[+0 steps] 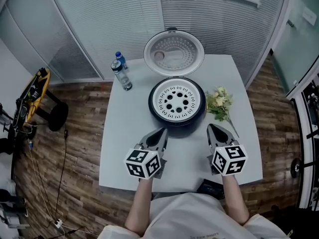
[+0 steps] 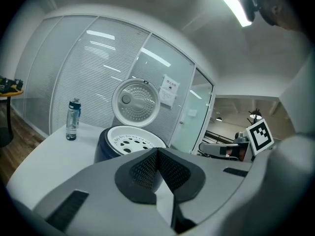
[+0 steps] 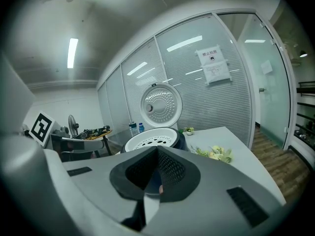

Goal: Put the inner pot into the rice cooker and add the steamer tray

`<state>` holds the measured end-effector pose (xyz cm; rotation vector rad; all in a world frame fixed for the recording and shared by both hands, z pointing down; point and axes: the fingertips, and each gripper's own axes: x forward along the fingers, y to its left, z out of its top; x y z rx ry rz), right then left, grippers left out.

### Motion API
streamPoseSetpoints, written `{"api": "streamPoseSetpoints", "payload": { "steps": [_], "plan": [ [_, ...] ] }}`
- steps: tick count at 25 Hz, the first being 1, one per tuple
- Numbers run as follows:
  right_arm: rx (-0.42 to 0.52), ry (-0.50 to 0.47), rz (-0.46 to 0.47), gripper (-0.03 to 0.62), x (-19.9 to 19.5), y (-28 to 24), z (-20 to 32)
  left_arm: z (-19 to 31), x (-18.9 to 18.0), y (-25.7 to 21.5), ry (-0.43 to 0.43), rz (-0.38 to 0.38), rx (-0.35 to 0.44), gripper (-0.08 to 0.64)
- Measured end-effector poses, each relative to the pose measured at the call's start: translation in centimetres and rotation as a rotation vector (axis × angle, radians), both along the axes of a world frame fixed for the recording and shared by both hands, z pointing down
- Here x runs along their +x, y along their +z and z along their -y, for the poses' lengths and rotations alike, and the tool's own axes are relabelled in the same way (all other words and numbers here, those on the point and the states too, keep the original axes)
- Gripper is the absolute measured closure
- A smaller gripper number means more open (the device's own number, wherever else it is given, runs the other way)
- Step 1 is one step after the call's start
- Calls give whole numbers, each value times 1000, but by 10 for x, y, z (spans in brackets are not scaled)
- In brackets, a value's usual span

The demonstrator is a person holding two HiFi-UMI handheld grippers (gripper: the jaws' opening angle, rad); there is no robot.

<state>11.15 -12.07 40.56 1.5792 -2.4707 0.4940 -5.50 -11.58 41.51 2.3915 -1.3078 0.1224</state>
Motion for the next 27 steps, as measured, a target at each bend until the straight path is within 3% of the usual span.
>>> {"api": "streamPoseSetpoints", "payload": {
  "steps": [5,27],
  "plan": [
    [1,-14,-12,577,-4,-2,-5,-4,-1,1,10,68,10,551],
    [20,-28,-16,577,-10,-7,-3,-1,-16,-8,-37,53,27,551]
  ]
}}
